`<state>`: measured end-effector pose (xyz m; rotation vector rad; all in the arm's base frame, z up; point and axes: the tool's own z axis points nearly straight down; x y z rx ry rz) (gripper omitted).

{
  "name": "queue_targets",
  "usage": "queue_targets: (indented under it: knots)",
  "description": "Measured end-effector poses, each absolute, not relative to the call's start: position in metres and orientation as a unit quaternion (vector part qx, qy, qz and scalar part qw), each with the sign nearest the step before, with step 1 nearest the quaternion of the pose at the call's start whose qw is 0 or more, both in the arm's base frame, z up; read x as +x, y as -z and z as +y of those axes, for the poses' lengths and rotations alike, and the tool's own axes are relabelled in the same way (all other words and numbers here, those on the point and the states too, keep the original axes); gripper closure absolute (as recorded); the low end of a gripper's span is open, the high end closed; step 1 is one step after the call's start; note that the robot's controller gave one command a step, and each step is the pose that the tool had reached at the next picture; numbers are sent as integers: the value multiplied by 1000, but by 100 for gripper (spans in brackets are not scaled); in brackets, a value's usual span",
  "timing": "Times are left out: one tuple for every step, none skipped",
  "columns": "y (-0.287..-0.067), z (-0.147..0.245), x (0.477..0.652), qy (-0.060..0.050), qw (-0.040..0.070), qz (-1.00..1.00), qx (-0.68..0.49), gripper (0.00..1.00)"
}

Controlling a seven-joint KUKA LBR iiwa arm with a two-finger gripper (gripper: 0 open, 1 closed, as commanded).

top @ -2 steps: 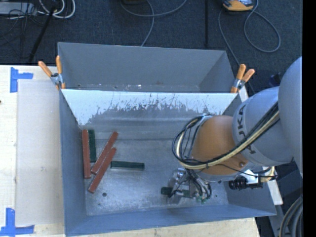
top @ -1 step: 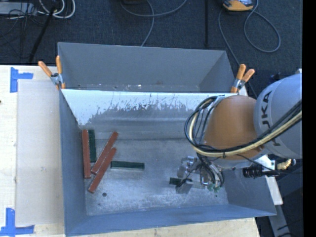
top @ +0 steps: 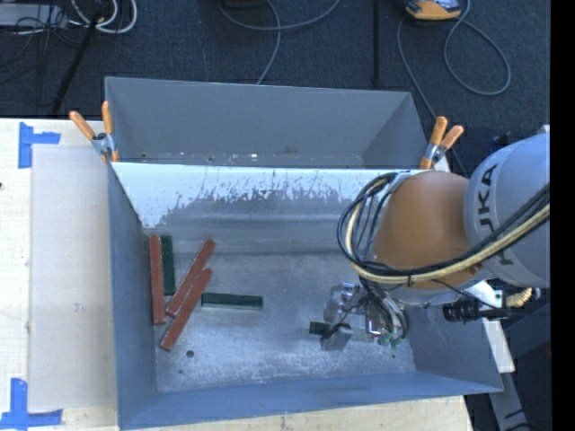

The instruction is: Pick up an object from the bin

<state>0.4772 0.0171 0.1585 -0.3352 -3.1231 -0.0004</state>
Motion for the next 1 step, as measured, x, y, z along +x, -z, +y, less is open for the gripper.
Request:
queue_targets:
  knots:
    - [-186, 17, 478, 0, -1, -994, -106, 100]
